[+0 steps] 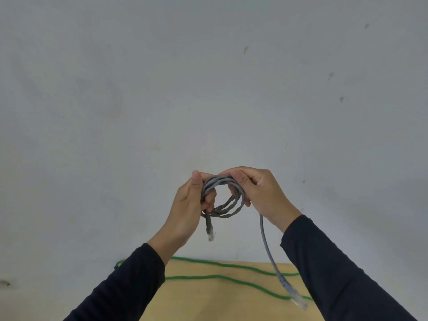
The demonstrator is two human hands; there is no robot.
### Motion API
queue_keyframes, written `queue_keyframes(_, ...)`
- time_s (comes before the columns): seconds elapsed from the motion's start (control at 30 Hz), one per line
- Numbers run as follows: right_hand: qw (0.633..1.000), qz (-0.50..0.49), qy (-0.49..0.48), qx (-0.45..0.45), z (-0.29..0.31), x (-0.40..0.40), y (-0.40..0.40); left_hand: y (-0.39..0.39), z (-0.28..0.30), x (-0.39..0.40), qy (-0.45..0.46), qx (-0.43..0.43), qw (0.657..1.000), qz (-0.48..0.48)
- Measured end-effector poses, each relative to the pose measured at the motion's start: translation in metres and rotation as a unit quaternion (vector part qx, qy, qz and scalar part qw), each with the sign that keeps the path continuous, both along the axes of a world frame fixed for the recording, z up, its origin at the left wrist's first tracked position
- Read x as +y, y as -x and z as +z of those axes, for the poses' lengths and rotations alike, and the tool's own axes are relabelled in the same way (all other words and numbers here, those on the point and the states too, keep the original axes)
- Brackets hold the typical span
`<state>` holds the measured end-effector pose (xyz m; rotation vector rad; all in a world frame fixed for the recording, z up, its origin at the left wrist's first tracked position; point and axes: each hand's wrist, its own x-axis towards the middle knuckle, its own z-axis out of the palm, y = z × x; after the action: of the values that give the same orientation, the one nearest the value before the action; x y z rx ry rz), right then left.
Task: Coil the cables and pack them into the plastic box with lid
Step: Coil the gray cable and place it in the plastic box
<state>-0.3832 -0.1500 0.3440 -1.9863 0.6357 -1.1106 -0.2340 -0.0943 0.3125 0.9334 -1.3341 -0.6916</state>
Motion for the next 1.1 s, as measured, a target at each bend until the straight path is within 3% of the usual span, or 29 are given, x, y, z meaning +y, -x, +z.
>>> queue_keyframes(0.13, 0.999, -0.007, -0.022, -0.033, -0.003, 0.004, -0.003, 0.001, -0.006, 0.001, 0.052, -0.070, 0.995, 0.045)
queue_keyframes(0.23, 0.999, -0.017, -0.020, -0.020, -0.006, 0.006, -0.004, -0.002, -0.006, -0.002, 0.062, -0.063, 0.991, 0.097)
queue_keyframes(0.43, 0.999, -0.048, -0.004, 0.016, -0.014, 0.009, -0.001, -0.022, 0.008, -0.010, 0.032, 0.076, 0.985, 0.152)
queue_keyframes(0.53, 0.999, -0.023, -0.004, 0.030, -0.016, 0.008, 0.003, -0.041, 0.015, -0.014, 0.001, 0.203, 0.969, 0.138)
queue_keyframes(0.63, 0.999, -0.008, 0.006, 0.054, -0.013, 0.007, 0.006, -0.048, 0.016, -0.015, -0.015, 0.243, 0.964, 0.109)
queue_keyframes(0.77, 0.999, -0.018, 0.019, 0.030, -0.009, 0.006, 0.010, -0.042, 0.009, -0.011, -0.017, 0.229, 0.969, 0.094)
queue_keyframes(0.97, 0.991, -0.114, 0.053, -0.032, -0.016, -0.005, 0.012, -0.026, -0.007, -0.007, -0.027, 0.169, 0.982, 0.082)
queue_keyframes(1.1, 0.963, -0.200, 0.176, -0.027, -0.025, -0.010, 0.012, -0.016, -0.014, -0.007, -0.021, 0.132, 0.988, 0.081)
